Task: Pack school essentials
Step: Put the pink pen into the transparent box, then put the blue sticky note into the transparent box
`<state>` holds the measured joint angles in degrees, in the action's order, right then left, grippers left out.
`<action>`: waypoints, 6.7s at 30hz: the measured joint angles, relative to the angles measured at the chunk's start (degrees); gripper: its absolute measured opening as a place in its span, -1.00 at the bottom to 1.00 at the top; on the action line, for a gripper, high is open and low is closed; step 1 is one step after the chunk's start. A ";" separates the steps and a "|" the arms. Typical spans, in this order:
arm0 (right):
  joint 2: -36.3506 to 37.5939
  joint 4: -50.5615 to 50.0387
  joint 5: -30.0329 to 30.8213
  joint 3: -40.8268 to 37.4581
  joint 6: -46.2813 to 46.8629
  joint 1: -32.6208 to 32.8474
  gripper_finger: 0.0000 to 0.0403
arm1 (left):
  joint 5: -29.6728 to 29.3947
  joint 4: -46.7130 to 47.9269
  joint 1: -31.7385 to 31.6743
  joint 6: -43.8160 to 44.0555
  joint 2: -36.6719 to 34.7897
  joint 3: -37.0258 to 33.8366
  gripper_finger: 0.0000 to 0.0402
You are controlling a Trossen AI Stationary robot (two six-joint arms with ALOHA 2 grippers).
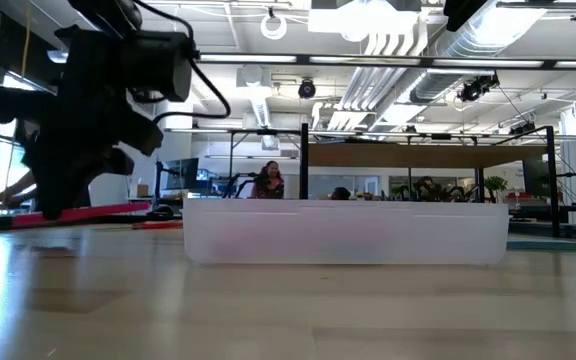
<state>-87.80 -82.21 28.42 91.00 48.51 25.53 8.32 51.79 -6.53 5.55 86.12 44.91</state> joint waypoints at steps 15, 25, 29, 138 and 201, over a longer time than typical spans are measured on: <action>-0.01 -0.22 -0.70 0.00 -1.01 -0.14 0.19 | -0.24 -13.71 7.32 3.27 -3.33 14.34 -0.81; 0.03 -0.35 -0.86 0.02 -1.57 -0.14 0.19 | -3.98 -19.09 9.39 0.82 2.43 24.62 -0.81; 0.03 -0.33 -0.90 0.02 -1.55 -0.14 0.19 | -4.02 -19.03 9.64 -0.32 6.69 28.16 -0.80; 11.64 -3.06 12.07 -18.80 16.72 0.23 0.19 | -12.01 -56.17 6.69 3.64 -48.44 -29.71 -0.33; 28.66 28.10 -4.57 -50.64 28.33 -11.79 0.10 | -19.32 -64.98 6.02 2.35 -65.77 -44.17 -0.33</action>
<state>-59.14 -54.12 23.86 40.36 76.84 13.74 -11.00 -13.19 -0.51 7.90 20.35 0.73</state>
